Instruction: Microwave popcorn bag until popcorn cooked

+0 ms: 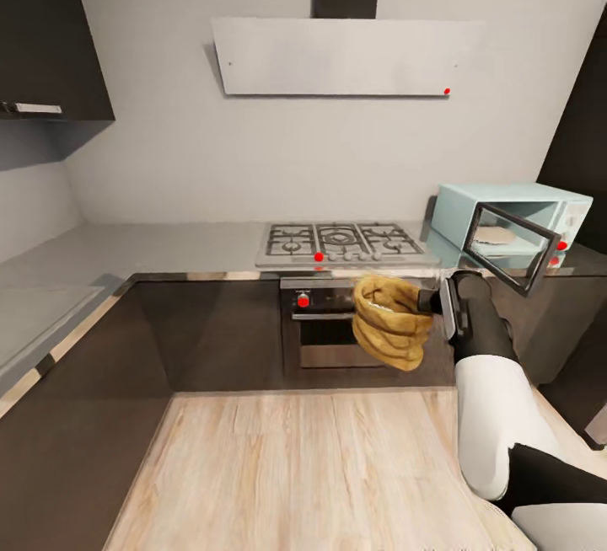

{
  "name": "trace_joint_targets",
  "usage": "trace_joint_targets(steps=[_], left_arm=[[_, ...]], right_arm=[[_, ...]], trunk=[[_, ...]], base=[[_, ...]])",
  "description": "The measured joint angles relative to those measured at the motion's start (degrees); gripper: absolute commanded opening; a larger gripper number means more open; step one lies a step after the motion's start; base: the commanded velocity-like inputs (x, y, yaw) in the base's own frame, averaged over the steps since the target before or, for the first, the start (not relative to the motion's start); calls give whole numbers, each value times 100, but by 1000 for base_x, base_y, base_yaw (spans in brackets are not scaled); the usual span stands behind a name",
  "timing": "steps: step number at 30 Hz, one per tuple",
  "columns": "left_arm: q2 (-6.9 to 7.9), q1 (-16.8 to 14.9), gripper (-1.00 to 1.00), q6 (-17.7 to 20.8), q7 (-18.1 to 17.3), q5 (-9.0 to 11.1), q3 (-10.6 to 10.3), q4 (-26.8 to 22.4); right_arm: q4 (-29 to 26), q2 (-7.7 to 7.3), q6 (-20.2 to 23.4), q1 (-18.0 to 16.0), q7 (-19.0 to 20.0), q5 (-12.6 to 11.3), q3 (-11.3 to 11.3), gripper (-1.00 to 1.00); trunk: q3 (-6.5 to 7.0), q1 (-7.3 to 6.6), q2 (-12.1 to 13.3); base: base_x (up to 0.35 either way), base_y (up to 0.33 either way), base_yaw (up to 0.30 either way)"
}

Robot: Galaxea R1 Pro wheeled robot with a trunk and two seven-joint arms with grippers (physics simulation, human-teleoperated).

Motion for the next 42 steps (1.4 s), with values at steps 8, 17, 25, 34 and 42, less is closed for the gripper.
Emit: trace_joint_targets(steps=[8, 17, 25, 34, 42], left_arm=[[0, 0, 100, 0, 1, 4, 0, 1], [0, 0, 100, 0, -2, 3, 0, 1], [-4, 0, 100, 0, -4, -1, 0, 0], [-9, 0, 100, 0, 4, 5, 4, -8], [-17, 0, 100, 0, 3, 3, 11, -14]], right_arm=[[219, -116, 94, 0, 14, 28, 18, -100], [205, -109, 92, 0, -7, 141, 23, -100], [161, -107, 89, 0, -17, 146, 26, -100], [137, -107, 89, 0, -17, 141, 18, -100], [131, -107, 89, 0, -17, 143, 17, -100]], trunk=[[7, 0, 0], [7, 0, 0], [7, 0, 0], [7, 0, 0], [7, 0, 0]], base=[[0, 0, -282], [0, 0, -282], [0, 0, -282], [0, 0, -284], [0, 0, -289]])
